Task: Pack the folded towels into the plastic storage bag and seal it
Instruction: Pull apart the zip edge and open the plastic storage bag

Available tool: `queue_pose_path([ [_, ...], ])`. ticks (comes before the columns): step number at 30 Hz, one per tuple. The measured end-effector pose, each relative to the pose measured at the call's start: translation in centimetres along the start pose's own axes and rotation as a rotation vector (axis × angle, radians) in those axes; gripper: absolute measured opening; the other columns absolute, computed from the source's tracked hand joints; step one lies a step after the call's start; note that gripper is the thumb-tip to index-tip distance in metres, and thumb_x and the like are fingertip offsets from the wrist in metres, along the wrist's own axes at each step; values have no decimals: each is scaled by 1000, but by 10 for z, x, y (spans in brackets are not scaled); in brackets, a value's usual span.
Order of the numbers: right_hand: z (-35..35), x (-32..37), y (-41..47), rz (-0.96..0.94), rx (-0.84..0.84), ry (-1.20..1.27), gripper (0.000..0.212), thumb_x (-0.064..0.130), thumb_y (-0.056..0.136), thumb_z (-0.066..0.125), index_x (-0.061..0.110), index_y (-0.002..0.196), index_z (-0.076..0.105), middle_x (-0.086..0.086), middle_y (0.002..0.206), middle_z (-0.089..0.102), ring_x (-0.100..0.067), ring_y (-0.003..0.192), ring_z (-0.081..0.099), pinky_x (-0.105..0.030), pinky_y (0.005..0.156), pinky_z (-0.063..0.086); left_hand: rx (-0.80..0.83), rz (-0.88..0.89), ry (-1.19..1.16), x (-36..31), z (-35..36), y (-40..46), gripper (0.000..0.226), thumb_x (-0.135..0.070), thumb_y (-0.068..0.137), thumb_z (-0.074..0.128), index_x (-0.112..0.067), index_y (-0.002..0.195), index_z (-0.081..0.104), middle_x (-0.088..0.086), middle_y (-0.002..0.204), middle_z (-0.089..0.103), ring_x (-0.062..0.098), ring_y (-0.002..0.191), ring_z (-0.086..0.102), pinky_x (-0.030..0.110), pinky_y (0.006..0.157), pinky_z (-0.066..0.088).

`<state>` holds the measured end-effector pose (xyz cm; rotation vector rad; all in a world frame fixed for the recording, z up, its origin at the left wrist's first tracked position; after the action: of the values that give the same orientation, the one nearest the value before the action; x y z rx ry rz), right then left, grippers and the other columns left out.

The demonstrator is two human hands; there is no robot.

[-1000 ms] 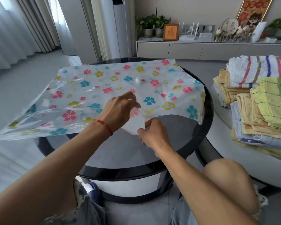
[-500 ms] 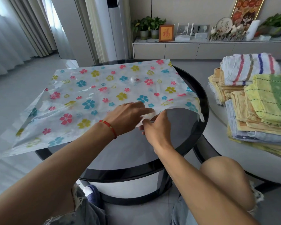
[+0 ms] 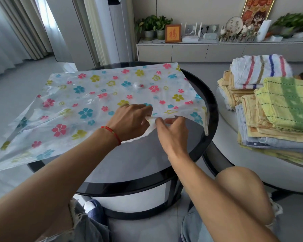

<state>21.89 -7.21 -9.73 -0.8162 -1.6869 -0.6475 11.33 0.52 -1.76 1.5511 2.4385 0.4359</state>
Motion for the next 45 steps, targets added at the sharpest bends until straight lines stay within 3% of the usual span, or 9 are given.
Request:
queue_pose_path([
  [4,2,4,-4,-38,37,174,38,11,91,69,20,119,44,-4,124,64,-7,88,66,0,59,46,4,51,-20,-9,5,2,20,-28,91,56,-18,108,61,3,102,70,31,92,64,40,74,52],
  [7,3,6,-3,-57,58,135,44,15,89,74,21,122,44,-3,121,65,-18,100,69,-16,76,57,9,135,-133,-24,5,7,38,-18,97,61,-16,135,59,10,120,71,34,103,67,45,81,56],
  [15,2,-23,5,88,180,-231,44,10,92,68,11,133,52,-9,128,62,-29,116,63,-40,98,56,-148,-7,-162,-2,-12,26,46,16,89,53,-12,120,73,16,102,76,33,90,74,45,76,60],
  [21,-16,1,11,-8,58,67,59,23,83,77,15,131,44,-4,127,59,-22,113,64,-36,95,57,-32,64,-66,-18,3,21,50,-7,96,47,-32,137,59,4,100,69,31,75,63,40,55,51],
  [24,-33,9,14,-56,-64,148,58,23,82,77,12,129,47,-6,128,62,-19,112,65,-18,85,57,31,137,-80,-29,15,18,46,-24,104,46,-38,147,45,5,106,71,32,76,64,40,58,49],
  [27,-39,6,18,-56,-72,144,59,17,86,76,14,135,43,-4,129,61,-15,109,67,0,64,50,55,149,-154,-34,20,18,37,-31,106,45,-33,141,54,6,111,74,33,85,68,39,64,51],
  [33,-37,-13,20,-10,21,-52,52,0,91,67,11,136,44,-6,131,59,-22,119,62,-22,87,51,-56,58,-114,-21,8,29,26,-24,104,50,-25,119,72,4,97,78,29,77,72,28,57,47],
  [41,-43,-15,21,-22,75,-134,67,13,87,74,13,143,36,-7,130,56,-24,112,61,-29,82,52,-95,0,-107,-15,3,37,24,-13,102,52,-6,111,72,12,108,74,31,89,70,37,75,58],
  [45,-63,1,25,-91,-99,37,57,18,86,76,8,131,44,-6,122,62,-4,94,63,0,66,45,89,5,-114,-29,19,38,21,-23,93,53,-13,102,71,12,90,74,32,72,67,35,65,56],
])
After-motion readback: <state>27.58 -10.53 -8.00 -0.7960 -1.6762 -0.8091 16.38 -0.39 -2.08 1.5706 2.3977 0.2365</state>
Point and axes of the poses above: each hand's wrist, its own y-axis towards the middle knuckle, its own z-axis out of the palm, x = y × z, the point moved 10 cm from there along y, towards the middle knuckle
